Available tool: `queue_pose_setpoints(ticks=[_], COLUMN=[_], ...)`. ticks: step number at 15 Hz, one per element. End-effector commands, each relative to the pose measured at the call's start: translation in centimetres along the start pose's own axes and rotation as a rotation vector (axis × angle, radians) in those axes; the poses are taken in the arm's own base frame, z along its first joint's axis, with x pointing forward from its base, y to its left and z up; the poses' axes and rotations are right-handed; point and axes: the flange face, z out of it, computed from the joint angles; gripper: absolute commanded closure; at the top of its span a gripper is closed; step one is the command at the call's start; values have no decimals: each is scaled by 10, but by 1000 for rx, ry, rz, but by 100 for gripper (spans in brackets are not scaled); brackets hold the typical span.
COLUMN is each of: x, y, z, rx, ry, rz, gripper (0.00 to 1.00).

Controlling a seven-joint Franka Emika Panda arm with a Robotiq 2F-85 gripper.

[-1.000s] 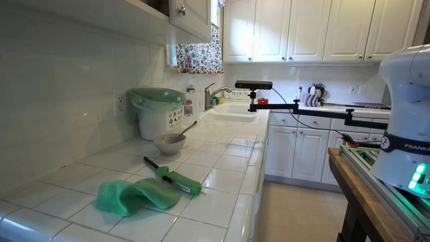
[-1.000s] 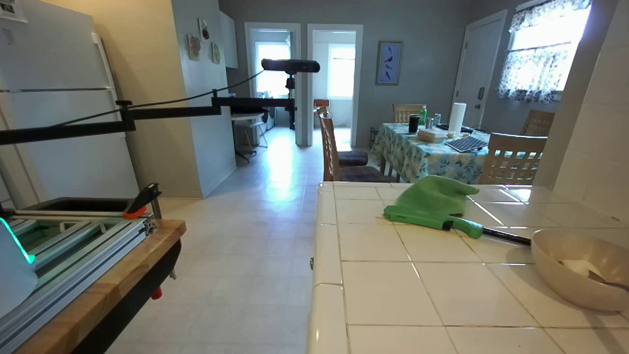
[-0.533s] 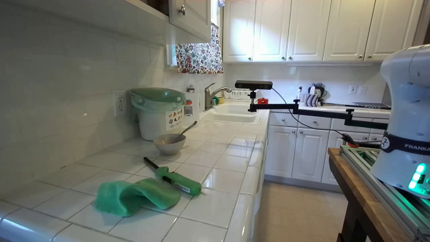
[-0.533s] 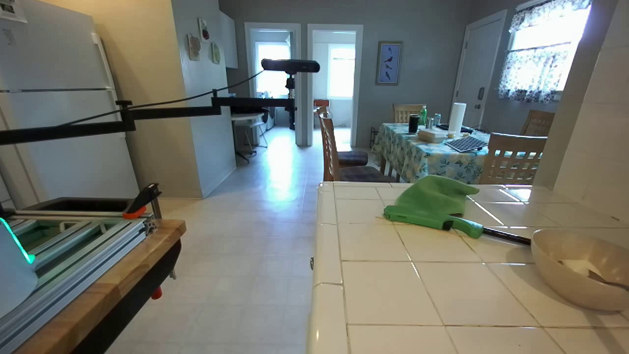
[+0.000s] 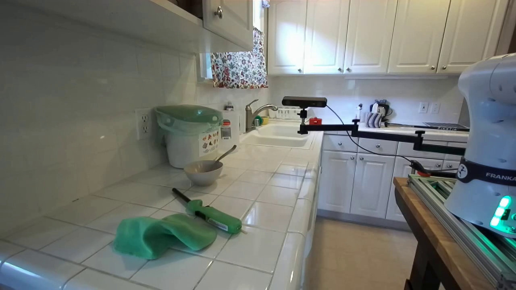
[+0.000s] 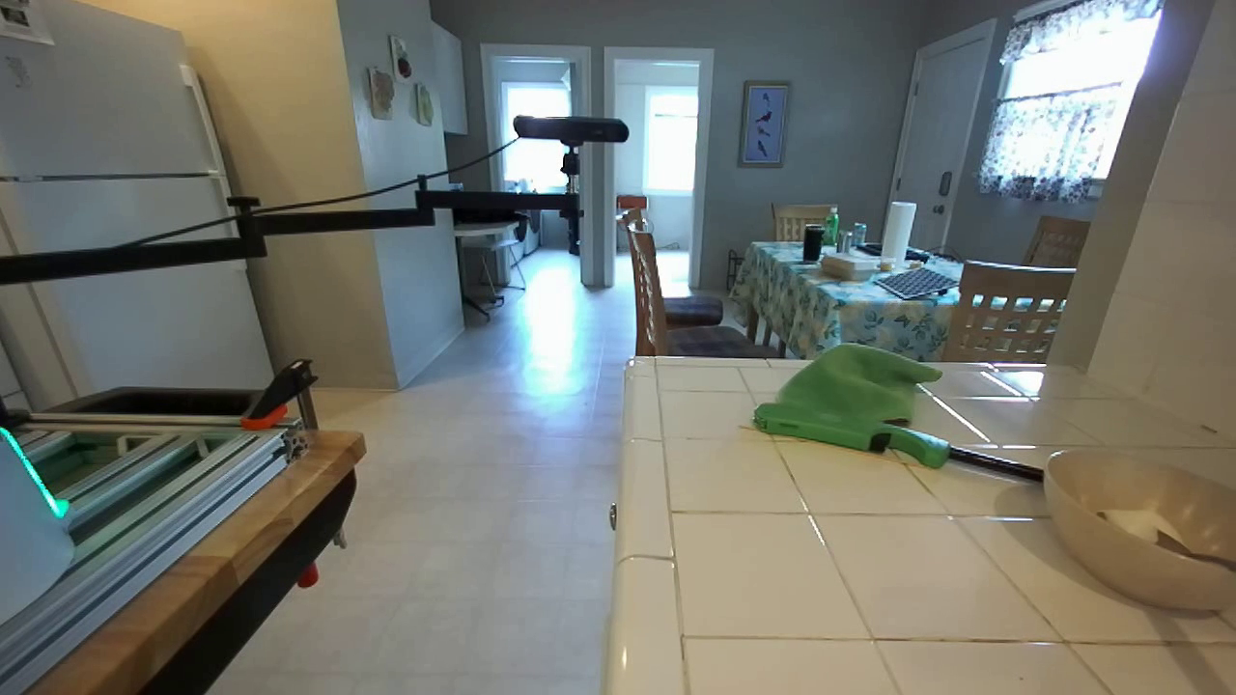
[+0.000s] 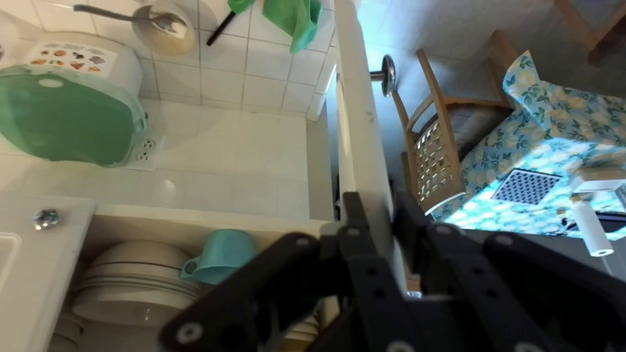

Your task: Put the blue object inside the top cupboard

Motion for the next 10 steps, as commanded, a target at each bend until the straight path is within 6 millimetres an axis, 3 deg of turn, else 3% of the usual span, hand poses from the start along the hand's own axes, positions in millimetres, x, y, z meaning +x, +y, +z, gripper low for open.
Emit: queue_pose_setpoints(ticks=[1, 10], x=[22, 46], y=[24, 78], z=[15, 38], rx=[-72, -194], ry=[52, 26], rz=[56, 131], gripper=[95, 95])
